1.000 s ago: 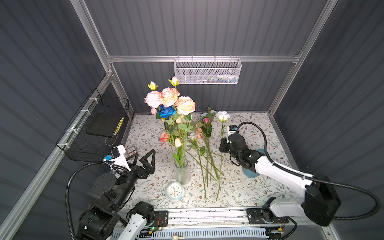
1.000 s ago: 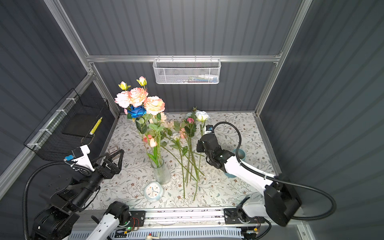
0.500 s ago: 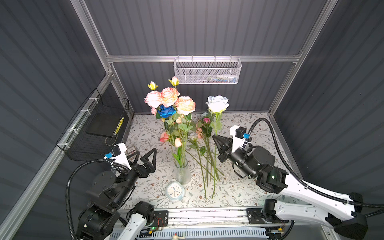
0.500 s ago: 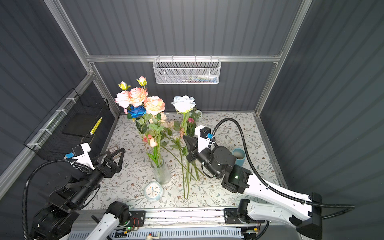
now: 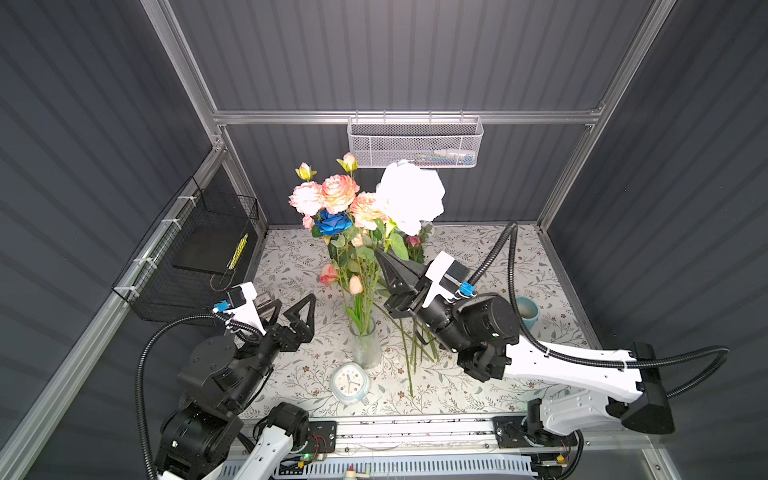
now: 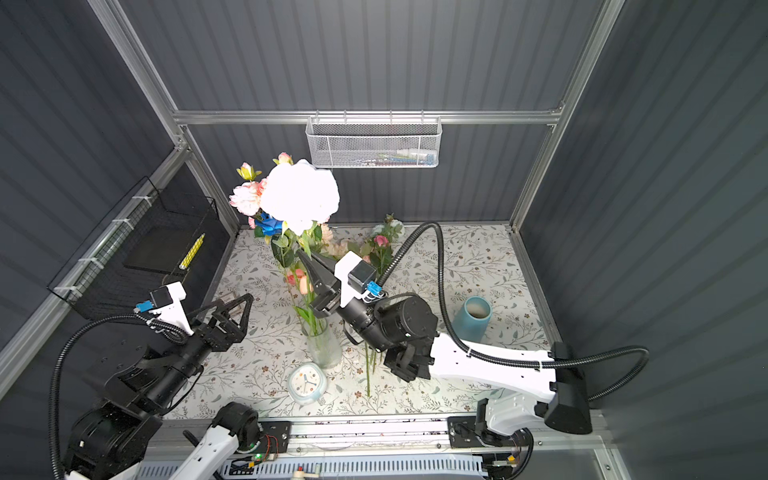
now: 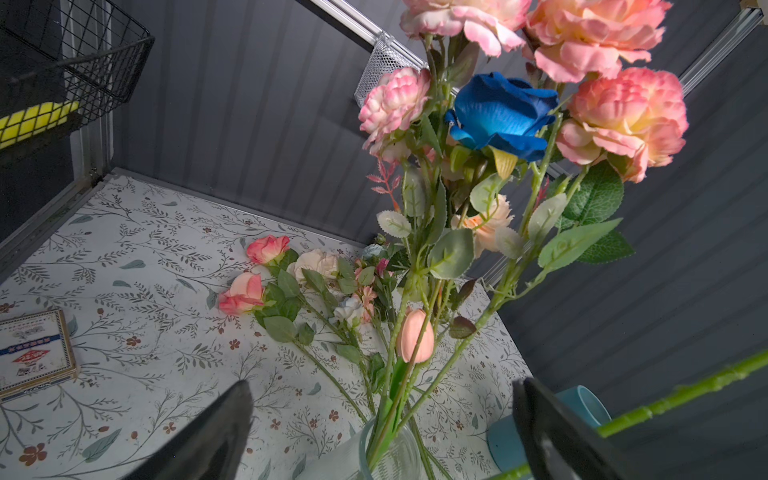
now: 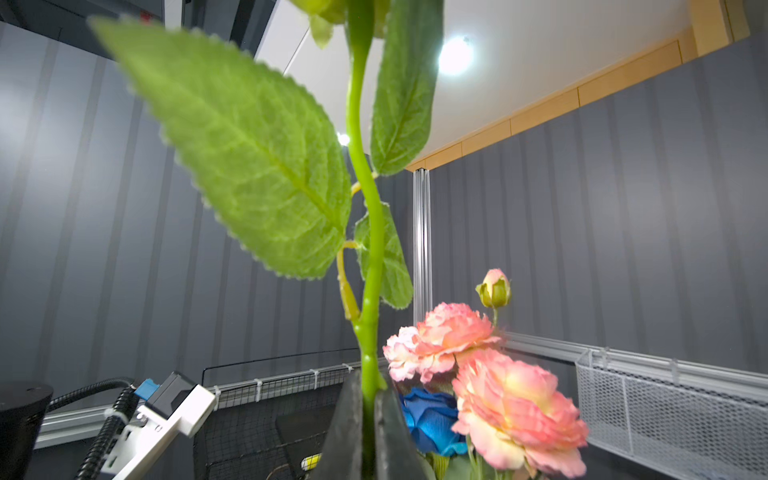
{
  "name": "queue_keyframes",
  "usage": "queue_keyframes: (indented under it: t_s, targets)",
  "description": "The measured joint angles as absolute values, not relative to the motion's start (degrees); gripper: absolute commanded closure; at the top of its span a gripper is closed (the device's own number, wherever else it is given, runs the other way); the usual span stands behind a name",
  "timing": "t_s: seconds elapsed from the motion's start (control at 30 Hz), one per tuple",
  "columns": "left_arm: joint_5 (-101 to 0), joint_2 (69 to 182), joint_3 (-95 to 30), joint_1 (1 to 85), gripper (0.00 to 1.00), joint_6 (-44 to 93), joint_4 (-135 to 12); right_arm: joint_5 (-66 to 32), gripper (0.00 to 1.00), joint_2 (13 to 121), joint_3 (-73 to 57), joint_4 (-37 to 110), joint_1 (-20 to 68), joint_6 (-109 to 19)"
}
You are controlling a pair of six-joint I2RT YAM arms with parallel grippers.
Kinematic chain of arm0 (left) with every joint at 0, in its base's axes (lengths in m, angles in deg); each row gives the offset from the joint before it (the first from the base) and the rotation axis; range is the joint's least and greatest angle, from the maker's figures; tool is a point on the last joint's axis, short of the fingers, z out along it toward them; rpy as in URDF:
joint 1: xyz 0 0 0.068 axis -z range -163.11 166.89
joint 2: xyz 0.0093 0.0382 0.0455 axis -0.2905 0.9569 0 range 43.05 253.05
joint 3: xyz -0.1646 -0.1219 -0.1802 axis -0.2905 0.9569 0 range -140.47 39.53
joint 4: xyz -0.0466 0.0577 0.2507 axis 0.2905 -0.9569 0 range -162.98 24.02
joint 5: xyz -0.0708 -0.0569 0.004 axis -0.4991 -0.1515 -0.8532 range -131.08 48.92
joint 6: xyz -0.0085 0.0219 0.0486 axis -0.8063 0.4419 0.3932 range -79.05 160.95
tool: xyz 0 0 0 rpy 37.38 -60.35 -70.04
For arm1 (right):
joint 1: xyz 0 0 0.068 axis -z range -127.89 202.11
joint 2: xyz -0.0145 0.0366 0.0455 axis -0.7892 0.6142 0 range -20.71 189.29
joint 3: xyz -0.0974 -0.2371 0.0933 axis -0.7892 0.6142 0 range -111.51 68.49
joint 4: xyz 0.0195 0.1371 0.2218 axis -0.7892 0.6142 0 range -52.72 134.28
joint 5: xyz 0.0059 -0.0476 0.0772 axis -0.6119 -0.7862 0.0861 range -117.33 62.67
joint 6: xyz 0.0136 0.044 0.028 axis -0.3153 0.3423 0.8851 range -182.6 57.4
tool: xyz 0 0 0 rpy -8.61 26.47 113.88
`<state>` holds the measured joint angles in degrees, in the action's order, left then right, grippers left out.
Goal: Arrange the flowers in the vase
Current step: 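Carry the white rose over the vase and lower it in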
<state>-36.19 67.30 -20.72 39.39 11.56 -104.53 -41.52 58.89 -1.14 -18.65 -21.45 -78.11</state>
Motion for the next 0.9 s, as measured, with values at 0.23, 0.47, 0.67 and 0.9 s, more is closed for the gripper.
queue_keyframes:
  t_s: [0.23,0.47,0.67,0.9]
  targets:
    - [-36.2,67.3,-20.7,39.4,0.0,11.6,-104.5,-41.9,1.0,63.1,-2.1,-22.9,-21.5,-83.7]
    - [-36.2,67.3,-20.7,39.4,0.0,11.6,-104.5,-43.2,1.0,64.2,-0.5,-23.5,-21.4,-85.1]
    - [-36.2,67.3,-20.7,39.4,0.0,11.6,-104.5,-45.3,1.0,64.1,4.3,-20.5,-21.3,-81.9]
    - [-36.8,67.1,-19.8,39.4,0.0,11.6,-104.5,-48.8,0.84,64.1,11.3,-15.5,-21.3,-75.3]
